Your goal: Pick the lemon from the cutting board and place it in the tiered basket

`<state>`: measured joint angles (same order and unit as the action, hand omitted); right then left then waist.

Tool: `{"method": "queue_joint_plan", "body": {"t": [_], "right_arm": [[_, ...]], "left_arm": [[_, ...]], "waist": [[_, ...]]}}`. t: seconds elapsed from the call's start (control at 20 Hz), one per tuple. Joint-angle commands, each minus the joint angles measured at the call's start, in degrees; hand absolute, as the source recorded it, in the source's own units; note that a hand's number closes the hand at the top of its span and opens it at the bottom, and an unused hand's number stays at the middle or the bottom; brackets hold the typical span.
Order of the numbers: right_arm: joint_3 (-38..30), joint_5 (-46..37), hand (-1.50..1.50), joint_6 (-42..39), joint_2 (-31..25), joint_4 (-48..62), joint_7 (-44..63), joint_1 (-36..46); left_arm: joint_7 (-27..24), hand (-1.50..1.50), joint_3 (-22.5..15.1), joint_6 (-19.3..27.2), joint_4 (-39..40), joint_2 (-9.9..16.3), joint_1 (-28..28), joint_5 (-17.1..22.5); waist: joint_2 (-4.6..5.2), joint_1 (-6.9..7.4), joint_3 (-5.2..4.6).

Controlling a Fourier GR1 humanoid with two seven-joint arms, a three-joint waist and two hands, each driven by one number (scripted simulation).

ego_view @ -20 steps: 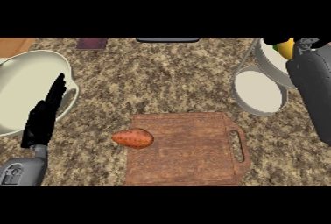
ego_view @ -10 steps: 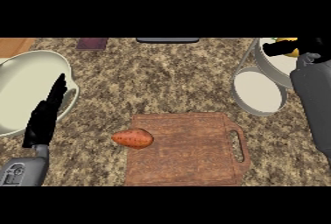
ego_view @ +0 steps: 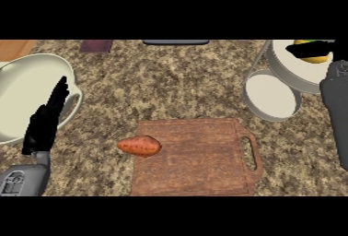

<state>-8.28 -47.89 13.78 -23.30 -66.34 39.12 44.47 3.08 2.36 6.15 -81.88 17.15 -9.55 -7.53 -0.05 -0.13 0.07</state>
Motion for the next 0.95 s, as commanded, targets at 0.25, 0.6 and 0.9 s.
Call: {"method": "queue_joint_plan", "body": {"t": [0.25,0.6,0.9], "right_arm": [[-7.92,6.14,-1.5,-9.2,-5.68,-22.25,12.21,-8.1],[-20.84,20.61,-1.5,-18.17,-9.15,-38.97,11.43,-24.76],[-32.7,30.46,-1.5,-18.21,-2.11,-52.61,3.44,-41.49]], "left_arm": [[2.01,0.0,1.28,-0.23,-2.87,0.63,2.28,-0.32],[-0.55,0.0,2.27,-0.64,-1.59,-0.06,3.76,0.27],[1.29,0.0,2.31,-2.12,-3.9,0.98,3.44,0.27]], "waist": [[-0.64,-1.51,-0.08],[-0.54,-2.15,-0.05],[-0.46,-2.0,0.01]]}}
